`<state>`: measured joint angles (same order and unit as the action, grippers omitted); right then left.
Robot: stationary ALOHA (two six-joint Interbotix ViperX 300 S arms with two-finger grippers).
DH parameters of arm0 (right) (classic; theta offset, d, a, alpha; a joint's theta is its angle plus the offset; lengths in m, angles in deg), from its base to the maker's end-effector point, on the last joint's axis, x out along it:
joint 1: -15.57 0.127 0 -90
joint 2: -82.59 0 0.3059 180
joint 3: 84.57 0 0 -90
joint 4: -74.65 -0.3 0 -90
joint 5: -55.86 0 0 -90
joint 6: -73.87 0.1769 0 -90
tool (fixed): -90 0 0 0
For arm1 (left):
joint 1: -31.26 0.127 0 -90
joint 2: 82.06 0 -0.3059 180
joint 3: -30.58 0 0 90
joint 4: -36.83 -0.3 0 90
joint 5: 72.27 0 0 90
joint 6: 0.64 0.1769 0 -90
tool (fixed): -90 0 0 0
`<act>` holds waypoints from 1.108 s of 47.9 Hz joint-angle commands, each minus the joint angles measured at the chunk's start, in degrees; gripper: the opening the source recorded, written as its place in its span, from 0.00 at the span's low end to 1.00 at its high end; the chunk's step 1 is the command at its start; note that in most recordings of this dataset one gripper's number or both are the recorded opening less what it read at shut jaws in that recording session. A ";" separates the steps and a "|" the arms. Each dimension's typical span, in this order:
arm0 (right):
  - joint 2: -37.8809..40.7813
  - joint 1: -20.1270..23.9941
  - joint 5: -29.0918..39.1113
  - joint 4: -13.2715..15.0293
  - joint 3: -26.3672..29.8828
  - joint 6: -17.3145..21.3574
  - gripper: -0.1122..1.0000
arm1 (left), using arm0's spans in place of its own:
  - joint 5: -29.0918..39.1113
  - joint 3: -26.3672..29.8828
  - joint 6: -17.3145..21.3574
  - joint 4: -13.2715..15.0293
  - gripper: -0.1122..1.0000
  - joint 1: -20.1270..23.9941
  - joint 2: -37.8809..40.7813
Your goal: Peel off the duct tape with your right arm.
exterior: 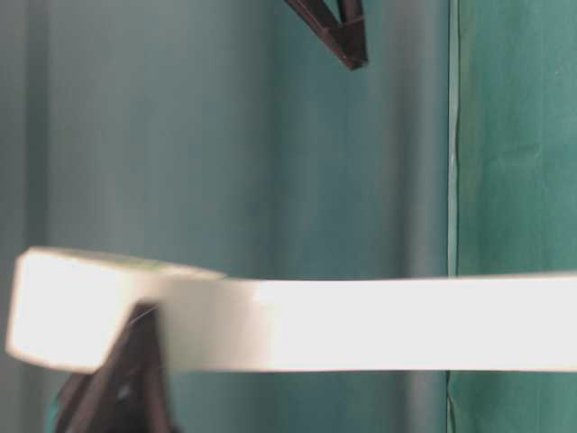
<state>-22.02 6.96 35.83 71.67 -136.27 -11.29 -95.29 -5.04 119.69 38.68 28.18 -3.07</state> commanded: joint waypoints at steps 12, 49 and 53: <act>-5.62 -0.09 0.35 0.79 -1.32 -0.26 0.16 | 12.57 9.93 0.00 -0.09 0.28 0.62 4.57; -17.05 -0.09 0.62 1.23 -7.82 -0.18 0.59 | 35.68 21.01 -0.09 -0.35 0.28 2.11 17.75; -17.05 -0.09 0.62 1.23 -8.00 -0.18 0.59 | 38.50 22.59 -0.09 -0.35 0.28 2.20 19.51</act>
<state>-38.98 6.96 36.62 72.81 -144.80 -11.55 -58.73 14.47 119.51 38.59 30.12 16.18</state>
